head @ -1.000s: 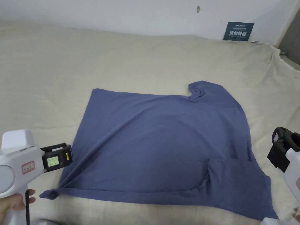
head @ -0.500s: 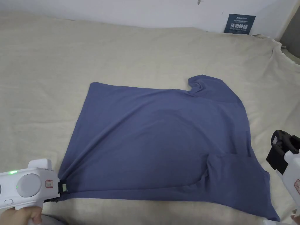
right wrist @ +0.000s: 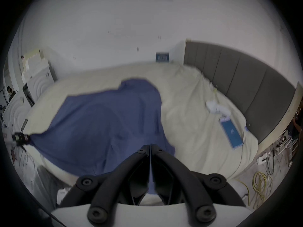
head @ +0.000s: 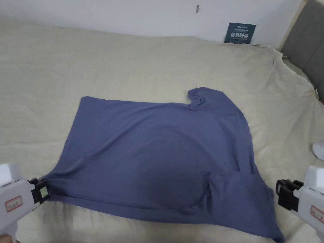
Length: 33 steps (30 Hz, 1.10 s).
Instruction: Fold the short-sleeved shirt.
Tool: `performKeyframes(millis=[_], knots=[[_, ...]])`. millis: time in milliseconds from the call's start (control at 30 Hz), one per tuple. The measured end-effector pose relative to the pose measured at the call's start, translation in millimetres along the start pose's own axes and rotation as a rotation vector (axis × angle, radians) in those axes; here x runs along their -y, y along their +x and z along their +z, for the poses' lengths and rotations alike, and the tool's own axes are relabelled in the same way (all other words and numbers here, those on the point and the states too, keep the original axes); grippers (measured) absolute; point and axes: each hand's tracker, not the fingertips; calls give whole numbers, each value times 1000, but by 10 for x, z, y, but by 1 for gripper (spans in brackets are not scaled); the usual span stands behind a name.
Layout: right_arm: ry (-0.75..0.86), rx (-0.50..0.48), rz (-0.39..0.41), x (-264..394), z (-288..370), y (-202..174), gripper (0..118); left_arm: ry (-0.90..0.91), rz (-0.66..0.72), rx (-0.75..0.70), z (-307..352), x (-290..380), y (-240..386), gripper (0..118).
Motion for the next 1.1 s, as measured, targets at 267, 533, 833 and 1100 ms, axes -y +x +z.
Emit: performKeyframes(millis=[267,533,833,1100], knots=[[-220,89,31,450,-465,223,108,7,-1,-3,-36,-35,6,1],[-303,3,-12,655,-633,327,29,-21,-8,-24,-104,19,1,1],[-225,-62,-46,389,-445,332,5,-83,80,-37,-136,-77,-45,1],[-51,-56,-70,-447,-332,189,5,-79,167,29,-358,-659,-37,1]])
